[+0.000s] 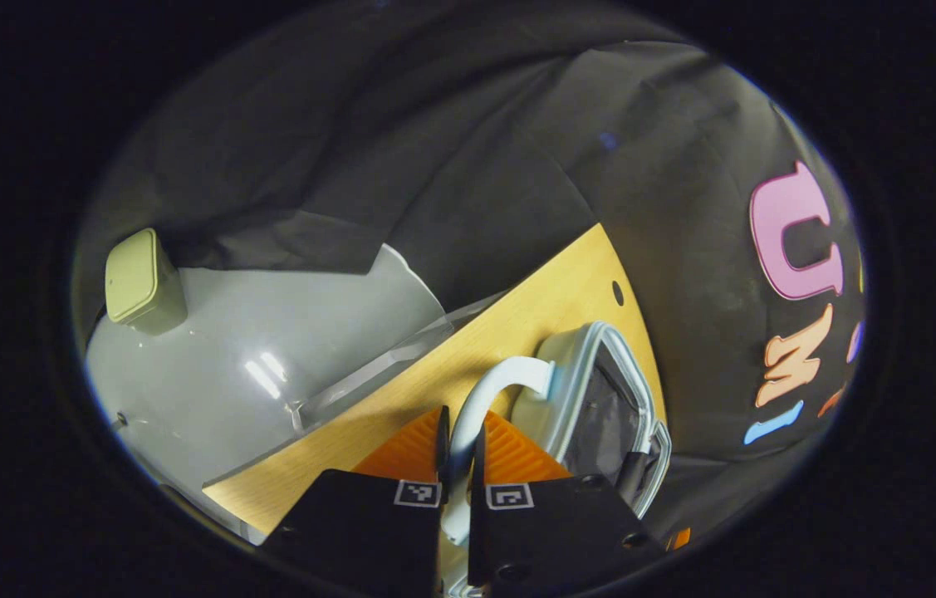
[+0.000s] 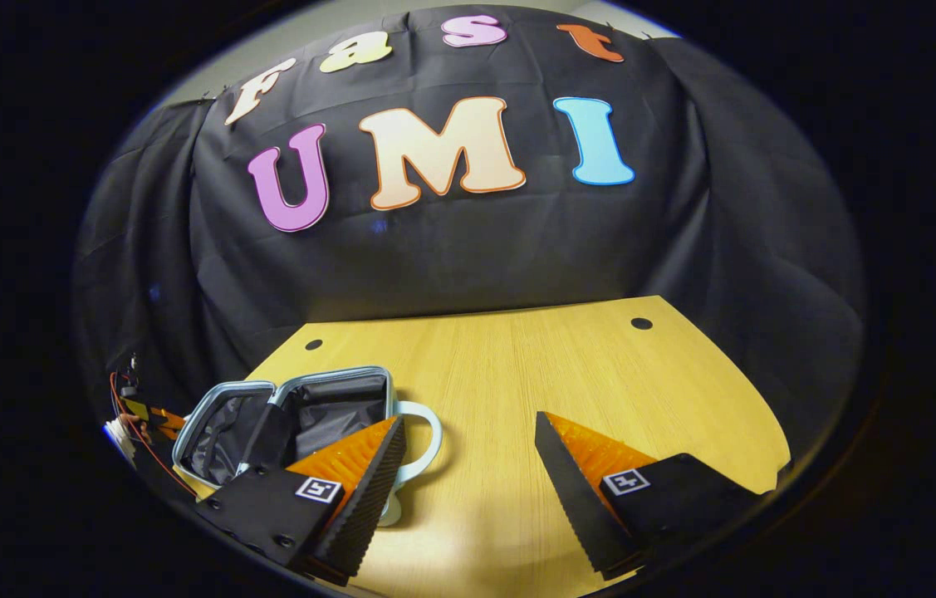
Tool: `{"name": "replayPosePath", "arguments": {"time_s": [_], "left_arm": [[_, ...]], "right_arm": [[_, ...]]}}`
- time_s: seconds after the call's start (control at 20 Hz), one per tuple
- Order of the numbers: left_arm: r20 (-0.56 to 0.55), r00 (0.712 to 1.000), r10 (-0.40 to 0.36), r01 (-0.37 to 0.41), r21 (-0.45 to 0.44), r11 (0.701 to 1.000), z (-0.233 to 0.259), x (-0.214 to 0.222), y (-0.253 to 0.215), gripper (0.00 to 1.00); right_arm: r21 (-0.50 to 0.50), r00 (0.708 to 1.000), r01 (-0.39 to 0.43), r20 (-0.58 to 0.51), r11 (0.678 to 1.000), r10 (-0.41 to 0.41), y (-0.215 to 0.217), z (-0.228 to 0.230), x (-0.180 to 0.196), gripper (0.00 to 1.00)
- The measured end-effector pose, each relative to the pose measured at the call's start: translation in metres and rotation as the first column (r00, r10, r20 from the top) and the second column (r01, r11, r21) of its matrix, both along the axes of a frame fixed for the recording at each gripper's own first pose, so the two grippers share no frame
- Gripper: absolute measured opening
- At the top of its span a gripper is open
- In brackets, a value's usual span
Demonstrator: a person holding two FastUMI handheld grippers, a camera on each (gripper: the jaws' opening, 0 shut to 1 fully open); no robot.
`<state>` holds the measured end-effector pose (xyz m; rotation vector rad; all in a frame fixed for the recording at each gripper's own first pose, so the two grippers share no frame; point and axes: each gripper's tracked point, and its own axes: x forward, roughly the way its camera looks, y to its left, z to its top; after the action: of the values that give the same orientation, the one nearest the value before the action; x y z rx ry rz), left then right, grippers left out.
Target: First open the suitcase, pack the skin care products into it, and then close the suitcase.
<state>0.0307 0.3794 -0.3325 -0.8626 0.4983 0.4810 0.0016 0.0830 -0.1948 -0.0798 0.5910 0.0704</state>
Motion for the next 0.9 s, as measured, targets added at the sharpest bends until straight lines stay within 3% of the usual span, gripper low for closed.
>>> {"name": "replayPosePath", "arguments": {"time_s": [0.2, 0.25, 0.3, 0.55, 0.9], "left_arm": [[-0.035, 0.998, -0.049, 0.053, 0.097, 0.994, 0.026, -0.002, -0.015, 0.01], [-0.021, 0.998, -0.058, 0.060, 0.108, 0.992, 0.040, -0.003, -0.018, 0.01], [-0.001, 0.998, -0.069, 0.069, 0.115, 0.991, 0.055, -0.001, -0.024, 0.01], [0.129, 0.984, -0.124, 0.105, 0.150, 0.983, 0.136, 0.010, -0.065, 0.01], [0.173, 0.933, -0.315, 0.245, 0.333, 0.911, 0.227, 0.051, -0.186, 0.00]], "right_arm": [[0.014, 1.000, -0.007, 0.013, 1.000, 0.007, 0.000, 0.005, 0.007, 0.94], [0.016, 1.000, -0.011, 0.015, 1.000, 0.011, 0.000, 0.006, 0.008, 0.98], [0.017, 1.000, -0.014, 0.014, 1.000, 0.014, -0.001, 0.006, 0.010, 0.94], [0.040, 1.000, -0.026, 0.015, 0.999, 0.025, -0.009, 0.008, 0.016, 0.98], [0.024, 0.998, -0.061, 0.034, 0.998, 0.060, -0.035, 0.019, 0.025, 0.98]]}}
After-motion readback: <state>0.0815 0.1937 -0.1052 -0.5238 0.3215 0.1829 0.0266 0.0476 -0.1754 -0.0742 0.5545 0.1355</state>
